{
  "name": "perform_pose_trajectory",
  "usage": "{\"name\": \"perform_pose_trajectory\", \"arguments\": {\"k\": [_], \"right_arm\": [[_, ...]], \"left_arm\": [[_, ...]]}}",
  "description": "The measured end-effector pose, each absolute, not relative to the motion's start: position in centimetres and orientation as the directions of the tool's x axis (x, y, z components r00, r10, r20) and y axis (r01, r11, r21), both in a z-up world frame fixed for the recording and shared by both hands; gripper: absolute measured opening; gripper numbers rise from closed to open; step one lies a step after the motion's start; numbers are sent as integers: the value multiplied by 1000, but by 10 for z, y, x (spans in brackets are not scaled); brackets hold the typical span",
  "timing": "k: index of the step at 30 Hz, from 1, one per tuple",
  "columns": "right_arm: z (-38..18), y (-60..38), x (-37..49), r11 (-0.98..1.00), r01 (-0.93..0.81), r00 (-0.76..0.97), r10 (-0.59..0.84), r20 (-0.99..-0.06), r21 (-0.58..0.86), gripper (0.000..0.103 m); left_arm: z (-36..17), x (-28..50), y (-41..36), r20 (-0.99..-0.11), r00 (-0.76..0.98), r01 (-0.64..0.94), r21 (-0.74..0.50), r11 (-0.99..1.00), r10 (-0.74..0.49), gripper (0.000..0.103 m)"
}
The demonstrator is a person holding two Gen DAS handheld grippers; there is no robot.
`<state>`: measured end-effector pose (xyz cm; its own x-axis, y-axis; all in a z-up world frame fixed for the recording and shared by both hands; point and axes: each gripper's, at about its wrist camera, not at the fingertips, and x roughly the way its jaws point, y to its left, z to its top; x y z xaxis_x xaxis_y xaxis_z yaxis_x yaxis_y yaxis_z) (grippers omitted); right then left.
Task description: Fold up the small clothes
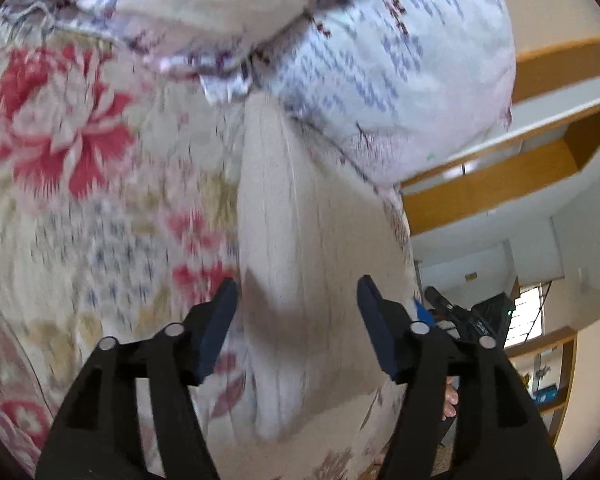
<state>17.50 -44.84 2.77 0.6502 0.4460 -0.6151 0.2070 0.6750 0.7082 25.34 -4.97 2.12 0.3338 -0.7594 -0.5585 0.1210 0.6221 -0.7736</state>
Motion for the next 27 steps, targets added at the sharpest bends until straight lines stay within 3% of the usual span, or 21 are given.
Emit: {"name": "perform_pose_trajectory", "arguments": {"k": [7,9,10,11,12,14,15,16,21,27], "right_arm": [[-4,-459,239,597,280,586,514,-626,752,55],[-7,-456,251,600,271,582,521,-625,752,35],[-6,-455,254,607,264,585,517,-625,749,31],[-4,-454,257,619,250,592,511,-624,745,22],[0,-452,258,630,227,600,510,-616,743,12],[17,-449,254,673,159,640,487,-594,723,10],[23,-448,251,695,135,659,469,-588,706,9],[29,-447,249,723,124,677,439,-591,680,9],[3,-447,259,776,245,609,343,-715,581,8],[0,-439,265,817,262,572,296,-765,513,10]], "left_arm": [[16,302,-68,-612,336,89,-736,671,-716,65],[11,311,-71,-615,339,80,-735,673,-712,64],[8,317,-73,-615,341,70,-738,671,-711,64],[6,322,-74,-614,342,62,-741,669,-711,59],[4,326,-75,-614,344,59,-741,668,-711,48],[3,336,-76,-617,345,58,-738,673,-707,30],[3,338,-76,-615,346,65,-737,673,-708,15],[4,340,-75,-620,353,76,-728,682,-701,8],[2,337,-72,-629,414,91,-690,718,-658,5],[0,335,-73,-653,415,105,-658,746,-634,7]]}}
